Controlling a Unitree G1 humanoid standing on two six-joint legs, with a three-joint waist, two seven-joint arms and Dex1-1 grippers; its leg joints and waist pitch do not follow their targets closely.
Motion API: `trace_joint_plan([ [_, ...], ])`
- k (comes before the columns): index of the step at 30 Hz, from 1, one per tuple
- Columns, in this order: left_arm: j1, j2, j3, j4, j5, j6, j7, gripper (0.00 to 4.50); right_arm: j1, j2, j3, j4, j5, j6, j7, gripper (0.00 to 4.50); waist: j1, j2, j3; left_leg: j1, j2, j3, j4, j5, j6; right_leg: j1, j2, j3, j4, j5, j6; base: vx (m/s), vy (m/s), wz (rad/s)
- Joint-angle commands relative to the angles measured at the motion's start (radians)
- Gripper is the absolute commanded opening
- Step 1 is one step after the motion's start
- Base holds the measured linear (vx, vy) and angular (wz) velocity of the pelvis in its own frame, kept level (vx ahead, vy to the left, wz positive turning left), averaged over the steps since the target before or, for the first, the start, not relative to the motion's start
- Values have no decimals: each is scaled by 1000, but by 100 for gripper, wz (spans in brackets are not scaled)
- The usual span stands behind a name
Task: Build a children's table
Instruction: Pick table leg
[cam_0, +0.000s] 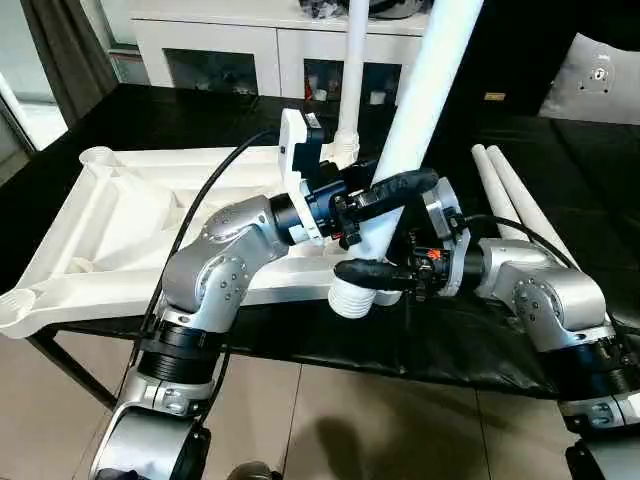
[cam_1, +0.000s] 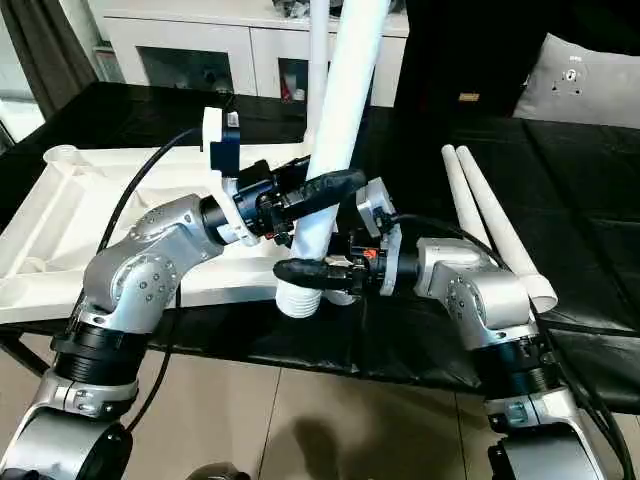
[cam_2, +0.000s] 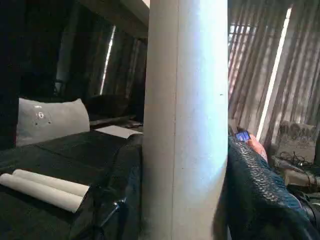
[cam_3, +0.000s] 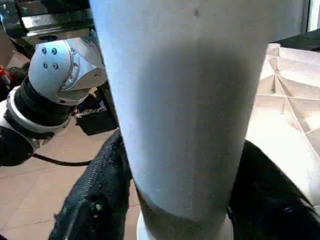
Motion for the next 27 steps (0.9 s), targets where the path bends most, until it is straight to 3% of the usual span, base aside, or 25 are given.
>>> trace_joint_plan([
  [1, 1, 1, 3, -16, 6, -12, 2, 182, 6, 5, 12, -1, -12, -2, 6, 228, 0, -20, -76, 3, 66, -23, -61, -50, 91, 69, -93, 74, -68, -240, -105, 0, 0, 0],
  [5, 1, -1, 6, -16, 4, -7, 9, 182, 7, 6, 15, 3, -16, -3, 7, 198, 0, -19, -76, 4, 67, -23, -60, -52, 91, 68, -94, 75, -66, -233, -110, 0, 0, 0],
  [18, 3, -18, 11, -10, 5, -4, 42, 181, 12, 18, 9, 12, -25, 6, -10, 189, -1, -17, -77, 3, 66, -24, -60, -53, 92, 69, -92, 74, -66, -225, -111, 0, 0, 0],
  [20, 4, -19, 12, -10, 5, -4, 44, 181, 12, 21, 4, 12, -15, 18, -11, 258, 0, -15, -78, 4, 68, -25, -59, -52, 93, 69, -93, 74, -65, -220, -115, 0, 0, 0],
  [27, 7, -21, 12, -15, 5, -1, 46, 181, 9, 25, 7, 22, -38, -12, -24, 265, -1, -16, -78, 3, 67, -24, -59, -53, 89, 69, -93, 75, -64, -214, -119, 0, 0, 0],
])
